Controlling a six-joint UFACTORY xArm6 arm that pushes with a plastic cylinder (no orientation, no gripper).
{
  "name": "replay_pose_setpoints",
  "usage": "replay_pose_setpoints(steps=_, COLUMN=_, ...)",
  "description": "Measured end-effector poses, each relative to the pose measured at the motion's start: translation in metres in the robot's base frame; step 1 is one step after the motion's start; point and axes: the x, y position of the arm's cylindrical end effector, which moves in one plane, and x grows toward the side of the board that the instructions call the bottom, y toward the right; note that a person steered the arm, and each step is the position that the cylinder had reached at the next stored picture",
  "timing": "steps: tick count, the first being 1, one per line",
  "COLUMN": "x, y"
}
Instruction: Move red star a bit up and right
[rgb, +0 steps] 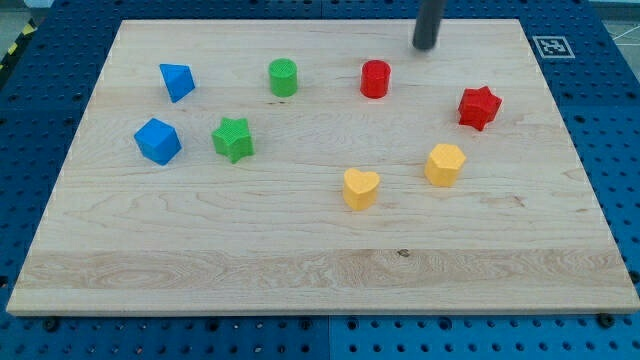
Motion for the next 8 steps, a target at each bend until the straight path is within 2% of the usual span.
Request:
replay_pose_setpoints(steps=1, x=0.002, y=0.0)
replay_pose_setpoints(steps=2, x=0.094, y=0.002)
replay_pose_setpoints(steps=6, x=0.116, y=0.025)
replay_pose_setpoints(steps=7, x=0.081, y=0.023)
replay_pose_setpoints(steps=8, x=0.082, y=0.025)
